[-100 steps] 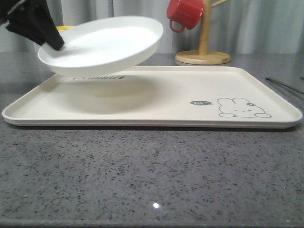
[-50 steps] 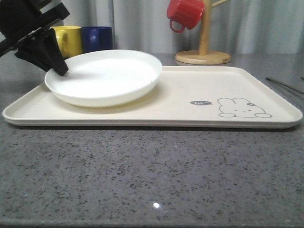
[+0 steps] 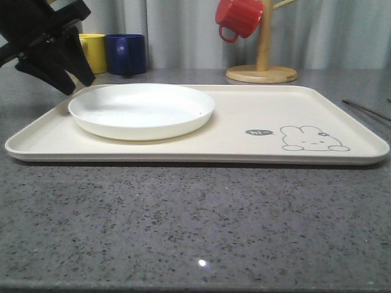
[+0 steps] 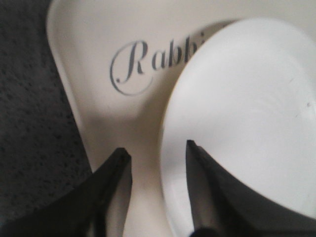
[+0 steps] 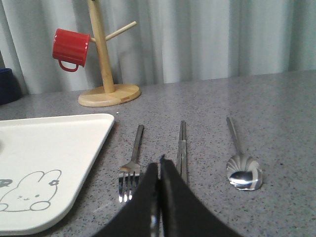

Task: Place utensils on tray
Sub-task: 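Open the left gripper and raise it away from the plate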

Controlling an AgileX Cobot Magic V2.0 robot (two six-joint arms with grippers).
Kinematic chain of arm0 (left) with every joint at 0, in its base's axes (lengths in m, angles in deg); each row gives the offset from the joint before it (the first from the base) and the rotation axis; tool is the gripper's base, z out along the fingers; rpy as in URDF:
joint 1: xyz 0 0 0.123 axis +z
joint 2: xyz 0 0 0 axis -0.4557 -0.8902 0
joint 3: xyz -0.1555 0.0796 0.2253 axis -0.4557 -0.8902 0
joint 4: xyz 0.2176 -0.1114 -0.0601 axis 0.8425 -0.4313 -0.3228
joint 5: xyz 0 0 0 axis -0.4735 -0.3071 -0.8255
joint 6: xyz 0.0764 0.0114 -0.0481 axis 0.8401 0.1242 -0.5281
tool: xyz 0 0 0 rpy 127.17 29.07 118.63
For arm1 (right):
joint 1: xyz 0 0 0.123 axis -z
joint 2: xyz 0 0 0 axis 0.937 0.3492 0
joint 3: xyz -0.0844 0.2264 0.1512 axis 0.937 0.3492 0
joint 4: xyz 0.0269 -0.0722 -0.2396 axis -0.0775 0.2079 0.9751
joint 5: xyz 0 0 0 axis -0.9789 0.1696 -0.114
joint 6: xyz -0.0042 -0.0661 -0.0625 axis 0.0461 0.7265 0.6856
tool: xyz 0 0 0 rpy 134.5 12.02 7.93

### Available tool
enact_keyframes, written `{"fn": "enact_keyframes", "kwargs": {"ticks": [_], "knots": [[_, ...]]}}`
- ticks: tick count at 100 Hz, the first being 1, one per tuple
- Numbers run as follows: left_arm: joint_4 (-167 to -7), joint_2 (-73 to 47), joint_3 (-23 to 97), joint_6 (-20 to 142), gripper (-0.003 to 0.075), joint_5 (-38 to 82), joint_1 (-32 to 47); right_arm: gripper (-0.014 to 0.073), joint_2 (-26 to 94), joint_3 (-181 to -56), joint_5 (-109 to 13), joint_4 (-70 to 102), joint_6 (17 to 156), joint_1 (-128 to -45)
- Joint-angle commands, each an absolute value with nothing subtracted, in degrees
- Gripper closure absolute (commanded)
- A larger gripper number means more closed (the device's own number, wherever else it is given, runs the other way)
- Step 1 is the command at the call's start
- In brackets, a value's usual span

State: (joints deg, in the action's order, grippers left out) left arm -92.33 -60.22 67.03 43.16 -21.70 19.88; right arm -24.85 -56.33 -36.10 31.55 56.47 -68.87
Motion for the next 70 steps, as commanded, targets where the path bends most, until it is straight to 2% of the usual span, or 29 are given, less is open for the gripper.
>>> {"fn": "enact_keyframes", "kwargs": {"ticks": [1, 23, 54, 70], "knots": [[-94.97, -53.82, 68.62, 42.73, 0.0451, -16.3, 19.66, 0.0662, -25.77, -57.39, -31.39, 31.51, 56.95, -68.57], [-92.88, -42.41, 60.94, 42.73, 0.0451, -4.83, 19.66, 0.0662, -25.77, -57.39, -31.39, 31.51, 56.95, -68.57], [-88.74, -16.91, 34.17, 42.96, 0.0451, 18.3, 19.66, 0.0662, -25.77, -57.39, -31.39, 31.51, 56.95, -68.57], [-88.33, -1.96, 21.31, 42.96, 0.0456, 24.82, 19.66, 0.0662, -25.77, -57.39, -31.39, 31.51, 56.95, -68.57]]}}
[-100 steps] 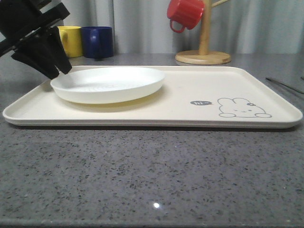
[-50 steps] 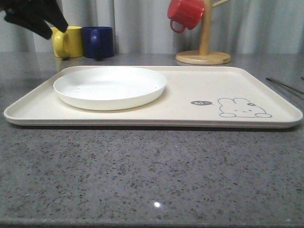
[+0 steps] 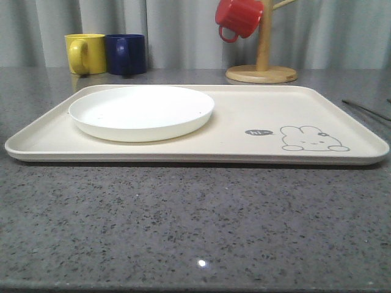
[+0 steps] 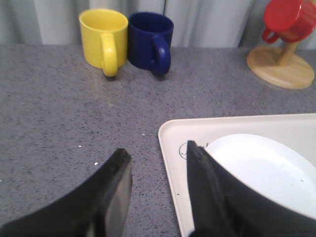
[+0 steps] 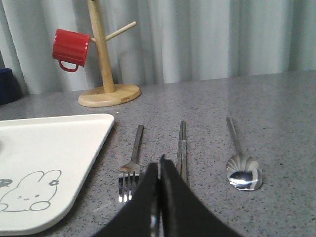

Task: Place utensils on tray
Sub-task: 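Open the left gripper and raise it away from the plate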

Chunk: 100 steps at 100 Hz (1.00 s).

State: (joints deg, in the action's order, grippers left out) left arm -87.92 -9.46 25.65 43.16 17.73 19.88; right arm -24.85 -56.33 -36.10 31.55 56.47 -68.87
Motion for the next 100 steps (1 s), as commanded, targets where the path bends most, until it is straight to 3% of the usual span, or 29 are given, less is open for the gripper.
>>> {"fn": "enact_keyframes", "kwargs": {"ticks": [1, 25, 45, 69, 84, 100], "knots": [[-88.33, -0.67, 20.8, 42.96, 0.0456, 25.1, 19.66, 0.0662, -25.77, -57.39, -31.39, 31.51, 56.95, -68.57], [-85.3, 19.21, 7.03, 42.96, 0.0475, 26.98, 19.66, 0.0662, -25.77, -57.39, -31.39, 31.51, 56.95, -68.57], [-84.92, 25.75, 1.35, 42.96, 0.0736, 27.09, 19.66, 0.0662, -25.77, -57.39, -30.85, 31.51, 56.95, -68.57], [-85.12, 25.74, 1.04, 42.96, 0.0738, 27.49, 19.66, 0.0662, -25.77, -59.08, -24.42, 31.45, 56.95, -68.57], [-85.12, 25.74, 1.04, 42.96, 0.0738, 27.49, 19.66, 0.0662, -23.62, -67.7, -38.54, 29.27, 56.95, -68.57], [-85.12, 25.74, 1.04, 42.96, 0.0738, 27.49, 19.66, 0.0662, -12.32, -82.61, -57.24, 29.21, 56.95, -68.57]]}}
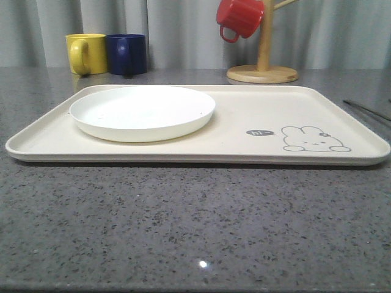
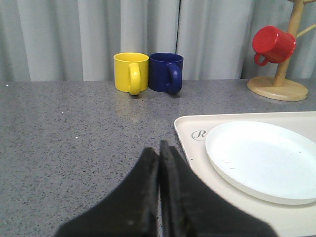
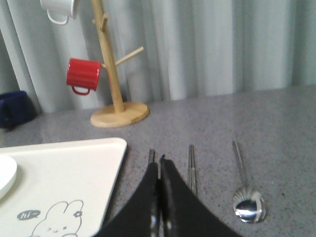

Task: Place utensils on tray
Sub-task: 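Open the left gripper and raise it away from the plate, then lower the right gripper over the silver fork and grasp it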

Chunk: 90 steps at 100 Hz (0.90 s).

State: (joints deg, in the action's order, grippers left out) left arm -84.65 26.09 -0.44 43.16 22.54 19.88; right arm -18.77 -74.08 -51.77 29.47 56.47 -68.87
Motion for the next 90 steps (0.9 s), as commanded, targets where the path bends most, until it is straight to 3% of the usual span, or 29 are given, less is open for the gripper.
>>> {"fn": "enact_keyframes", "kwargs": {"ticks": [1, 21, 48, 55, 76, 90], "knots": [[-85.12, 25.74, 1.04, 42.96, 0.0738, 27.49, 19.66, 0.0662, -11.05, -83.29, -57.95, 29.21, 56.95, -68.57], [-85.12, 25.74, 1.04, 42.96, 0.0738, 27.49, 19.66, 0.0662, 7.96, -101.89, -76.16, 29.26, 56.95, -68.57], [-85.12, 25.74, 1.04, 42.96, 0.0738, 27.49, 19.66, 0.065, 26.45, -114.8, -83.16, 29.26, 56.95, -68.57], [-85.12, 25.74, 1.04, 42.96, 0.0738, 27.33, 19.66, 0.0594, 29.44, -115.63, -84.06, 29.26, 56.95, -68.57], [-85.12, 25.74, 1.04, 42.96, 0.0738, 27.2, 19.66, 0.0268, 35.01, -115.63, -84.31, 29.2, 56.95, -68.57], [-85.12, 25.74, 1.04, 42.96, 0.0738, 27.2, 19.66, 0.0216, 37.61, -116.46, -84.51, 29.04, 59.17, -68.57]]}}
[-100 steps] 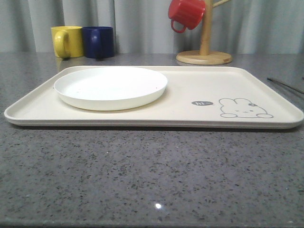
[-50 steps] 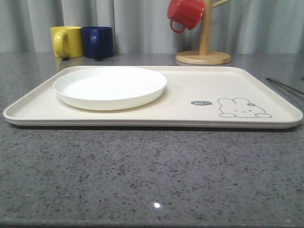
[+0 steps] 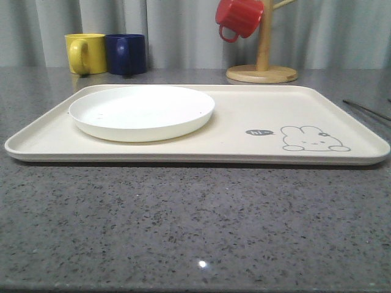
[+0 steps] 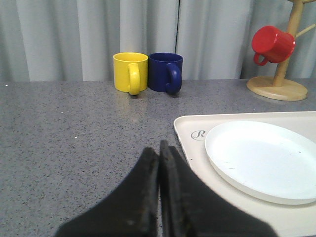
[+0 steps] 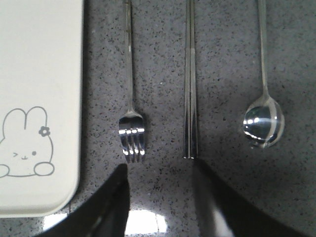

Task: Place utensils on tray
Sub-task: 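Lower the right gripper over the silver fork and grasp it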

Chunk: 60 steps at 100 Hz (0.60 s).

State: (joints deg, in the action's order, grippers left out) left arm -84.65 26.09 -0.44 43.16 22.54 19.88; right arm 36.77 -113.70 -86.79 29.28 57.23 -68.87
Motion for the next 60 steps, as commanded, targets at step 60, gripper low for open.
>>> {"fn": "enact_keyframes", "kwargs": {"ticks": [60], "knots": [[-85.12, 25.74, 1.04, 42.96, 0.0738, 27.2, 19.66, 0.0217, 63.09, -137.4, -94.01, 25.07, 61.33, -71.61]]}}
